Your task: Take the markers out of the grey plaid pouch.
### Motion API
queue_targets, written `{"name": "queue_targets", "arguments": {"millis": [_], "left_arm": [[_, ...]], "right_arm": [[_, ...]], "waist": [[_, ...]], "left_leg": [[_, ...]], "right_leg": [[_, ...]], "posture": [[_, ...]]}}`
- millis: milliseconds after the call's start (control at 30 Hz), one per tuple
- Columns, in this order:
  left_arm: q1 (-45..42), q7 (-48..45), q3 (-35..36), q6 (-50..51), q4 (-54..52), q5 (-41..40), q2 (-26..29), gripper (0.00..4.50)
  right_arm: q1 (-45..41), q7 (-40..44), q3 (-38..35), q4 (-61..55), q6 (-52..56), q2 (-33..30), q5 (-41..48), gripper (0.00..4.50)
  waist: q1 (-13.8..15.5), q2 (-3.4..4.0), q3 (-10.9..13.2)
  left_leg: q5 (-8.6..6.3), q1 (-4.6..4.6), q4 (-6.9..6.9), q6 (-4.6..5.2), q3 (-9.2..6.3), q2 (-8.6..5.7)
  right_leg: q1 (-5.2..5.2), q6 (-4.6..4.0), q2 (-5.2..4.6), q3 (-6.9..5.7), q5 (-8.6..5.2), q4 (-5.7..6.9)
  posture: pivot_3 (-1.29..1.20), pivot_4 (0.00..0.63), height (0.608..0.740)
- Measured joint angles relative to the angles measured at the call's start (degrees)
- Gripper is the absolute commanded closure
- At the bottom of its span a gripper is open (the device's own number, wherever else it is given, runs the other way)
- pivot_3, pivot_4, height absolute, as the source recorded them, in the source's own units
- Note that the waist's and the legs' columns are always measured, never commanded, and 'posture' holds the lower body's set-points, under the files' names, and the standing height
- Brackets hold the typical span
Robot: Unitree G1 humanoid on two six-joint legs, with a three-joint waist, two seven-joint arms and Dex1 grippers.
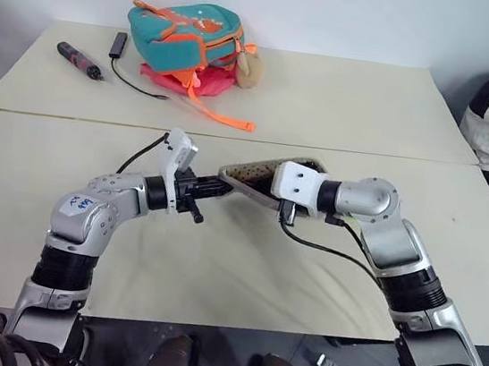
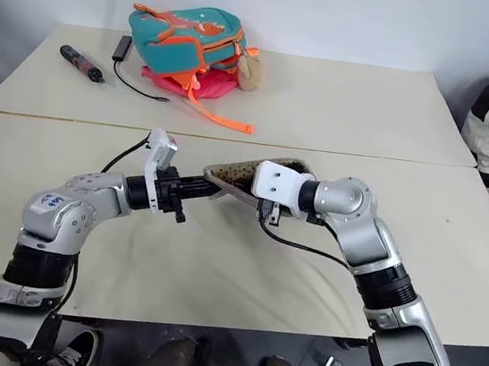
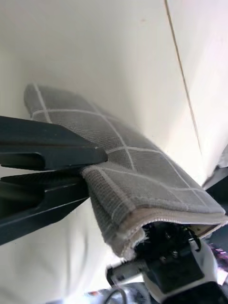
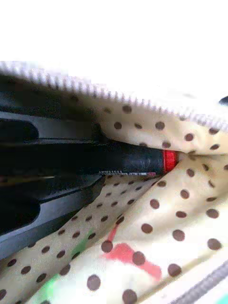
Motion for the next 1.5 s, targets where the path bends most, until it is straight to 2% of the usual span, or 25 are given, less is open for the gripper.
{"name": "queue_targets", "arguments": {"millis": [367,667,733,867,933,1033,1067,1167,1300,1400,1500], "left_arm": [[-0.3,0.0,-1.1,-6.9,2.7,5.4,0.5,4.5],[-0.3,1.5,-1.0,-14.4,5.6,10.0,-0.1,4.5],[-0.7,1.9,-0.7,-15.8,7.2,11.0,0.2,4.5],[-0.8,2.5,1.6,-17.1,9.7,11.9,1.7,4.5],[-0.7,2.3,2.6,-17.5,10.3,12.0,2.7,4.5],[0.0,2.2,4.5,-17.6,10.9,11.8,3.6,4.5],[0.3,2.1,5.1,-17.6,10.9,11.8,3.9,4.5],[0.7,2.0,5.8,-18.0,10.8,11.9,4.2,4.5],[1.5,2.0,5.3,-18.2,10.4,11.9,3.6,4.5],[1.7,2.0,5.3,-18.2,9.7,11.9,3.3,4.5],[1.7,2.0,5.4,-17.9,9.4,11.8,3.3,4.5]], "right_arm": [[0.5,0.5,-3.8,-3.5,1.6,0.0,9.1,3.94],[0.2,-2.2,-11.7,-12.6,14.6,5.3,28.0,3.94],[-0.9,-2.9,-14.0,-14.2,18.1,4.4,31.5,3.94],[-2.3,-3.5,-20.1,-14.8,22.0,-2.7,35.3,3.94],[-0.2,-2.5,-21.4,-13.8,21.1,-7.9,33.9,3.94],[10.2,1.9,-17.7,-11.2,10.5,-18.8,23.6,3.94],[14.0,3.0,-16.2,-10.0,7.0,-20.6,20.7,3.94],[21.6,3.1,-11.1,-4.7,-6.2,-22.4,11.3,3.94],[21.8,-1.2,-9.1,0.8,-19.9,-24.2,1.0,3.94],[22.0,-3.2,-7.9,3.2,-24.0,-23.6,-2.2,3.94],[22.1,-3.4,-7.8,3.5,-24.1,-21.9,-1.8,2.93]], "waist": [[0.0,0.0,0.0],[0.1,0.0,0.0],[0.2,0.0,0.0],[0.2,0.0,0.0],[0.2,0.0,0.0],[0.4,-0.02,0.0],[0.3,-0.02,0.0],[-0.1,0.03,0.0],[0.0,0.02,0.0],[0.1,0.02,0.0],[0.2,0.02,0.0]], "left_leg": [[0.0,0.0,0.0,0.0,0.0,0.02],[-0.01,-0.01,0.0,0.02,-0.02,0.02],[-0.02,-0.02,0.0,0.04,-0.04,0.01],[-0.06,-0.02,-0.01,0.08,-0.03,0.01],[-0.07,-0.01,-0.04,0.08,-0.02,0.01],[-0.14,-0.02,-0.05,0.13,0.04,0.0],[-0.16,-0.01,-0.05,0.15,0.09,0.01],[-0.15,0.04,-0.01,0.16,0.3,0.01],[-0.13,0.12,0.09,0.14,0.3,0.07],[-0.13,0.12,0.08,0.11,0.24,0.1],[-0.12,0.1,0.08,0.1,0.18,0.1]], "right_leg": [[-0.01,0.0,-0.04,-0.02,0.0,0.0],[0.0,0.0,-0.1,-0.04,0.0,0.01],[-0.01,0.0,-0.13,-0.04,0.0,0.01],[-0.01,0.0,-0.2,-0.03,0.0,-0.01],[0.0,0.0,-0.21,-0.03,0.0,-0.04],[0.01,0.0,-0.2,-0.04,0.0,-0.12],[0.01,0.01,-0.19,-0.03,0.0,-0.14],[-0.04,0.06,-0.16,0.06,0.03,-0.05],[-0.01,0.07,-0.19,0.11,0.03,-0.06],[0.03,0.07,-0.19,0.1,0.03,-0.07],[0.08,0.06,-0.16,0.06,0.03,-0.08]], "posture": [[0.0,0.15,0.74],[0.0,0.15,0.74],[0.0,0.15,0.74],[0.0,0.15,0.74],[0.0,0.15,0.74],[0.0,0.15,0.74],[0.0,0.15,0.74],[0.0,0.15,0.74],[0.0,0.15,0.74],[0.0,0.15,0.74],[0.0,0.15,0.74]]}}
